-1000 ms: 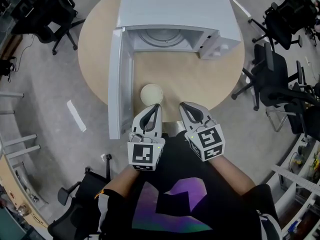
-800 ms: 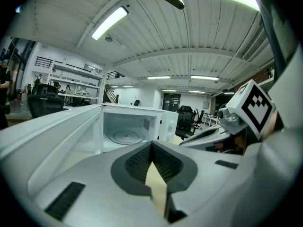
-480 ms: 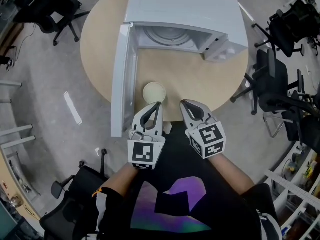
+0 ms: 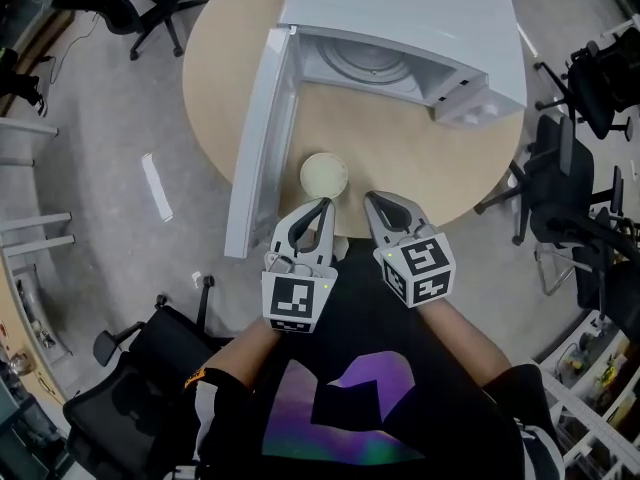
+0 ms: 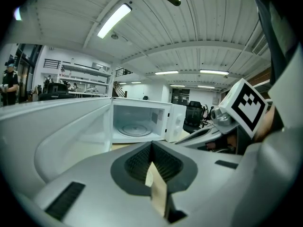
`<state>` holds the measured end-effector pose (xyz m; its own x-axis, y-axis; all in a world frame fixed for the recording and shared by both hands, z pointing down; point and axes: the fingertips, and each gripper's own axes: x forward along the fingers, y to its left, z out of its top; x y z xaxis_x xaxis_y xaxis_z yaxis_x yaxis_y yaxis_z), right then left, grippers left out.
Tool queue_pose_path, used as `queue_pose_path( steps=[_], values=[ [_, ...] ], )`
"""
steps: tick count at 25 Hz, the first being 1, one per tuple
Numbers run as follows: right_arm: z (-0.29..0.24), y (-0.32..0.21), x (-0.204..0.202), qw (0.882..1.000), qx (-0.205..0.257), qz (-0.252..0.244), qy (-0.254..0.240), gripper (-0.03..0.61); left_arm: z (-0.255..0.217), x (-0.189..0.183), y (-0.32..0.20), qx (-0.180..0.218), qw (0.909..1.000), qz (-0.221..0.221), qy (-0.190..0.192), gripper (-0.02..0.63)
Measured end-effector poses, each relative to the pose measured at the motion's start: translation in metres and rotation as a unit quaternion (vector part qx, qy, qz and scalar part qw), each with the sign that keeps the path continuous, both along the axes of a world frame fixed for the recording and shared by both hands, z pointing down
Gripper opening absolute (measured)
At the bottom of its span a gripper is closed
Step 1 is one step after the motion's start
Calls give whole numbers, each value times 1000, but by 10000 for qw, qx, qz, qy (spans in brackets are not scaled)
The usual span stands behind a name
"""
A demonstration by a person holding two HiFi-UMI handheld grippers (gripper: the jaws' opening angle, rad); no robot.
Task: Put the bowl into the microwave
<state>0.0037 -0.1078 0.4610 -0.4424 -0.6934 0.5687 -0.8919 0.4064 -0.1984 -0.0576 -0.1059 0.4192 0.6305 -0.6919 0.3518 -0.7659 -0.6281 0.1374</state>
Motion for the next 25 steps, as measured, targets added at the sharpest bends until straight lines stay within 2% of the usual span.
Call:
queue_pose_path(
  steps=[8, 14, 25],
  values=[
    [16, -12, -11, 9996, -176, -205, -101, 15, 10, -6, -4, 1, 9997, -223, -133, 46],
    [39, -19, -17, 9976, -571, -368, -159, 15, 23, -10, -6, -97, 9993, -314, -152, 46],
    [71, -32, -19, 9924, -1137, -213, -423, 17, 44, -17, -13, -283, 9980, -499, -248, 46]
  ],
)
